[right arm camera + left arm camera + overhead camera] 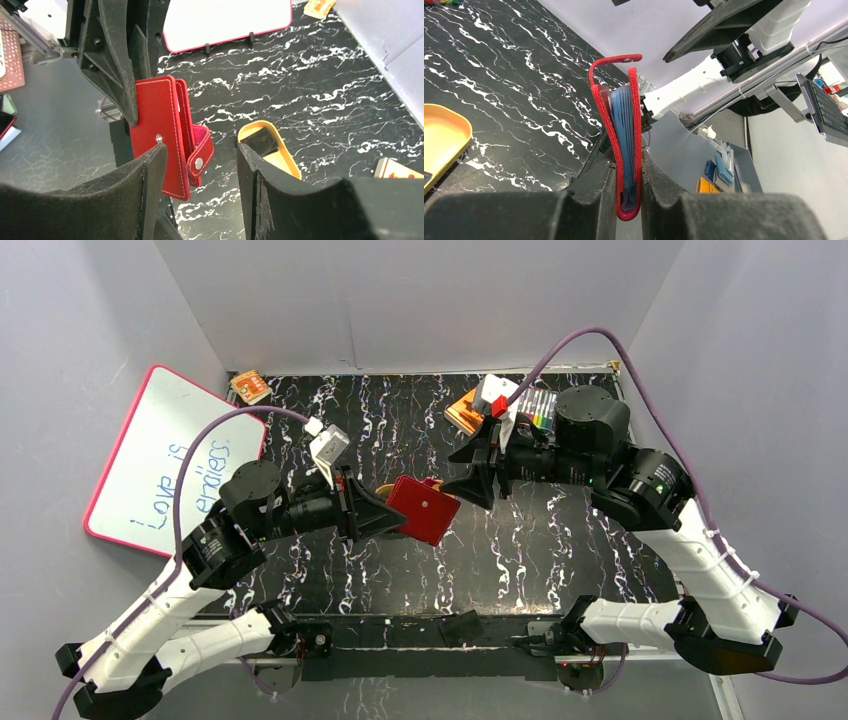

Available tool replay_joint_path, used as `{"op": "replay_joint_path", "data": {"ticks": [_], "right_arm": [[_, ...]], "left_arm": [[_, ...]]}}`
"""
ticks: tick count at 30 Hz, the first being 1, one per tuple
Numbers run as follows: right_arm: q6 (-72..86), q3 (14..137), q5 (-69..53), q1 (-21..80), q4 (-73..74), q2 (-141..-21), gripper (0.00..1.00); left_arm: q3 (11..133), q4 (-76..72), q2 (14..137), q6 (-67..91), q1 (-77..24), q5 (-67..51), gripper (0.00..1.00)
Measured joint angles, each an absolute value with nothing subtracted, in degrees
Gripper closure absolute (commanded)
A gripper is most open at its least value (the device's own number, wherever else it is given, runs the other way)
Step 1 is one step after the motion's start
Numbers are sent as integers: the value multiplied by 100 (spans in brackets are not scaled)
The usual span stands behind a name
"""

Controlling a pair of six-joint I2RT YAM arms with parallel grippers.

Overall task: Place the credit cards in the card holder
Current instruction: Close the card holder at the center of the board.

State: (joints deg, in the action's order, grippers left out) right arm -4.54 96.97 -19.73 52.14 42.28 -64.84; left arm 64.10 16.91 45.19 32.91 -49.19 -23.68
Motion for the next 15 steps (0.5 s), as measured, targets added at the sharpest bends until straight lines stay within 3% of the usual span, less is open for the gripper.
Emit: {"op": "replay_joint_path", "data": {"ticks": [6,9,15], "right_arm": [[-353,9697,-2029,5214,4412,-6490,40],[-325,9697,-2027,5214,4499,-6482,50],[-252,9671,-2064,5214,4644,-6482,50]], "left_arm": [[6410,1704,4517,3227,-4919,-2495,100],[6410,1699,4517,3212,-4919,-2510,100],[6410,1695,4515,3194,-4919,-2521,100]]}}
